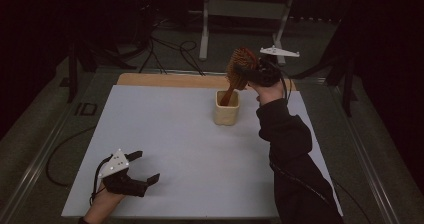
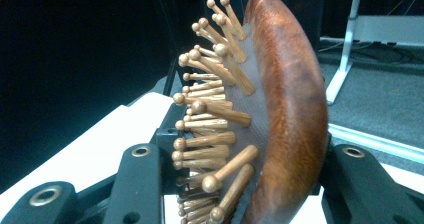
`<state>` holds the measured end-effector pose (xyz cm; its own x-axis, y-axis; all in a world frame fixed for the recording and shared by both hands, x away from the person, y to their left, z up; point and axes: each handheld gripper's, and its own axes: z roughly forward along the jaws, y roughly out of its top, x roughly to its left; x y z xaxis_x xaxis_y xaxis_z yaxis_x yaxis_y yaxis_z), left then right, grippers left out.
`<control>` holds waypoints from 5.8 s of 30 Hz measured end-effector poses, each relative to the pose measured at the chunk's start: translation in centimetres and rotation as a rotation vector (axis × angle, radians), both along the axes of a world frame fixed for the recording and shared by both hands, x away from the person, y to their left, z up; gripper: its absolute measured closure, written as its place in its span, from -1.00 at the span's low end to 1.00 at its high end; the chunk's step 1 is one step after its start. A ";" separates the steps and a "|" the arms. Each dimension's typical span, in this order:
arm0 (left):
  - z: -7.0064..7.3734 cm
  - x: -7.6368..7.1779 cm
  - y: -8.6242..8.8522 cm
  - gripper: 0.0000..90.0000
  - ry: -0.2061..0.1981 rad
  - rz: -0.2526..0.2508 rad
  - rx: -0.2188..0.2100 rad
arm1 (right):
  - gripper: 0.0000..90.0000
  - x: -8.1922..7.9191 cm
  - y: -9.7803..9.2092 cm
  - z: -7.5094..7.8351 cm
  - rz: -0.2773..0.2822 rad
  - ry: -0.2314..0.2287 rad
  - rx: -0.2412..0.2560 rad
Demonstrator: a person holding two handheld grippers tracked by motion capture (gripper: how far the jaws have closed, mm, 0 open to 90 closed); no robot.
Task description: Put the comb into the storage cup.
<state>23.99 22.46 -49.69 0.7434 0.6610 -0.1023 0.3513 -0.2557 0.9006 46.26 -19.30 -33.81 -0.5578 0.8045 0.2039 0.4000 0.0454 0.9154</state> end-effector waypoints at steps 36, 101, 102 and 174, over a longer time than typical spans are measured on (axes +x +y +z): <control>0.1 -0.1 0.2 -1.00 -0.020 0.003 -0.008 | 0.16 1.1 1.0 -4.8 0.005 0.087 -0.005; 0.5 -0.4 0.1 -1.00 -0.027 -0.008 -0.021 | -0.80 -3.0 -4.2 -1.5 0.045 -0.006 -0.133; 0.5 -0.4 0.0 -1.00 -0.028 -0.007 -0.020 | -0.80 -3.3 -4.3 -1.5 0.054 -0.023 -0.131; 0.5 -0.6 0.1 -1.00 -0.024 -0.025 -0.015 | -0.80 -20.0 -10.0 -16.7 0.196 0.033 -0.214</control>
<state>23.34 22.55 -49.22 0.7618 0.6410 -0.0941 0.3234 -0.2505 0.9125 26.27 -29.26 -50.49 -0.7026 0.7089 0.0619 0.3943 0.3156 0.8631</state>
